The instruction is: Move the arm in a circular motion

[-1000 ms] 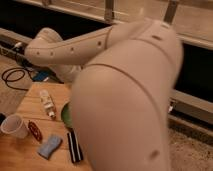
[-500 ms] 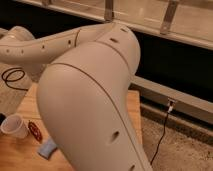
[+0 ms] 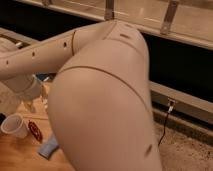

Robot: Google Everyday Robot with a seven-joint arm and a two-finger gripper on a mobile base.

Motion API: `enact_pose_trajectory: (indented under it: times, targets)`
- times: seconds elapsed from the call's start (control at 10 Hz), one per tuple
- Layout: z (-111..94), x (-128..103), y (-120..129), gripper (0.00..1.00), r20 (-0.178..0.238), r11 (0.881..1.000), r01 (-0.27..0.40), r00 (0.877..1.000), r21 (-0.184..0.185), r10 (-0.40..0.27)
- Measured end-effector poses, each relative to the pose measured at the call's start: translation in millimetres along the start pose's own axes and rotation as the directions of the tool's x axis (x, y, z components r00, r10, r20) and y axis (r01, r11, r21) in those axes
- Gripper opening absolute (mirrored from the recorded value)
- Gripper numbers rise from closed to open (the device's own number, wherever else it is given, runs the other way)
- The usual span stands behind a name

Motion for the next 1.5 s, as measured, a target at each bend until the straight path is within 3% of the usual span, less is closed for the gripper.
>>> enact_pose_trajectory:
  times: [0.2, 0.4, 0.6, 0.8, 1.0, 1.2, 1.5]
  targets:
    - [14.1, 29.2, -25.5, 0.65, -0.033, 0.998, -0.06, 0.998, 0.018, 0.061]
    - [36.2, 55.1, -76.6, 0.65, -0.07, 0.988, -0.143, 0.987, 0.052, 0.146]
    - [55.5, 51.7, -126.1, 0.65, -0.089, 0.974, -0.207, 0.973, 0.093, 0.215]
    - [69.8, 27.9, -171.6, 0.65, -0.091, 0.957, -0.259, 0.958, 0.128, 0.272]
    - [75.4, -7.3, -205.0, 0.65, -0.062, 0.946, -0.285, 0.953, 0.153, 0.297]
    - [72.6, -44.9, -216.1, 0.65, -0.026, 0.954, -0.263, 0.963, 0.146, 0.27]
    - [61.2, -92.2, -192.4, 0.65, 0.011, 0.979, -0.177, 0.984, 0.102, 0.176]
